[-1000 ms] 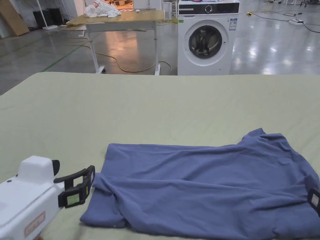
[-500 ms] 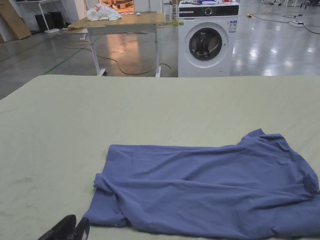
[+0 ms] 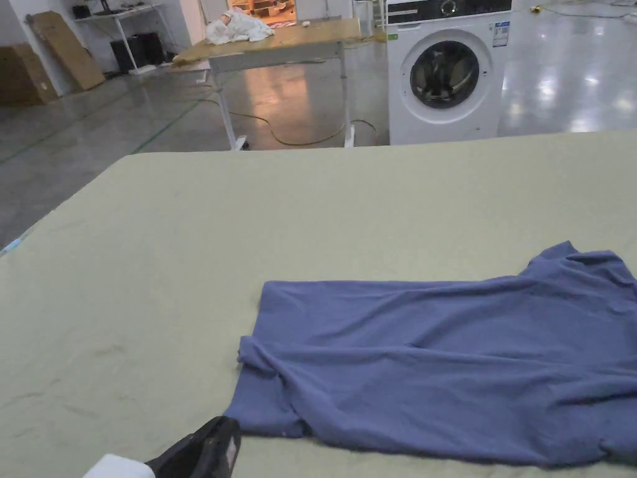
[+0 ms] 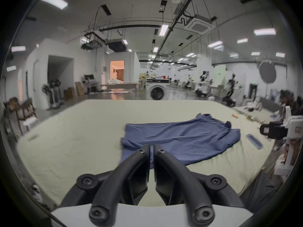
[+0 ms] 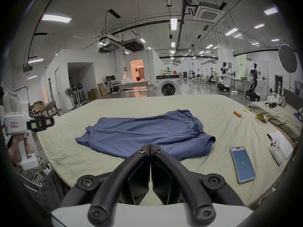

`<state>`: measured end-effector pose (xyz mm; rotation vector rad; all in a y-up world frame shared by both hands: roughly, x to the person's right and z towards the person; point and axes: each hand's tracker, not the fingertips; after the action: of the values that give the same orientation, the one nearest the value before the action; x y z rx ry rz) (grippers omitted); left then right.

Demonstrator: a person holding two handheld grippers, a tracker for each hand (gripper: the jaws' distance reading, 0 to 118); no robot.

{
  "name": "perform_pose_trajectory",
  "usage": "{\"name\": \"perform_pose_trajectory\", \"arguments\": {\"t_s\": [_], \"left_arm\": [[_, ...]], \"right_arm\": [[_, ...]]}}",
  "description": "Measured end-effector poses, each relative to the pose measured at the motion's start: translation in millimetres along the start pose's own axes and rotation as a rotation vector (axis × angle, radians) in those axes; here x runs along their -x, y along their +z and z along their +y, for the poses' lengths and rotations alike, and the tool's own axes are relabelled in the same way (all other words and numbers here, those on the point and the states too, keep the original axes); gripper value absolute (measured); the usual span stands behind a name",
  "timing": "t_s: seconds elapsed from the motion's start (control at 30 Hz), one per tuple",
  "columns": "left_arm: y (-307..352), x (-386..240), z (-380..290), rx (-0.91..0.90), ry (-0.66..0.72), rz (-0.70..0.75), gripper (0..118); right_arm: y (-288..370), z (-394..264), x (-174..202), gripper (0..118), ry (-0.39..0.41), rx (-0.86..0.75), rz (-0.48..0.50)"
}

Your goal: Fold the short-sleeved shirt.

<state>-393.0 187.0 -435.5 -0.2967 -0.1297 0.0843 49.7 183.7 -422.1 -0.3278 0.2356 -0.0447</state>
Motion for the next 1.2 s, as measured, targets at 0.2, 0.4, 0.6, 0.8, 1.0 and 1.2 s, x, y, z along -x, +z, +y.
{"name": "perform_pose_trajectory", "arguments": {"t_s": [0.2, 0.4, 0.6, 0.8, 1.0, 1.2], "left_arm": [[-89, 45, -13, 0.248, 0.043, 0.045, 61], [-163, 84, -28, 0.420, 0.168, 0.109, 61], [-183, 76, -40, 0.486, 0.095, 0.159, 49], [-191, 55, -44, 0.525, -0.069, 0.156, 10], [-190, 50, -49, 0.546, -0.135, 0.160, 10], [-191, 54, -49, 0.538, -0.112, 0.151, 9]], "right_arm": [[8, -5, -3, 0, 0.012, 0.029, -0.014], [17, -11, -15, 0, -0.060, 0.063, -0.051], [23, -14, -22, 0, -0.059, 0.094, -0.114], [8, -11, -37, 0, -0.073, 0.131, -0.133], [-67, -2, -73, 65, -0.006, 0.243, -0.280], [-151, -2, -143, 60, -0.410, 0.286, -0.343]]}}
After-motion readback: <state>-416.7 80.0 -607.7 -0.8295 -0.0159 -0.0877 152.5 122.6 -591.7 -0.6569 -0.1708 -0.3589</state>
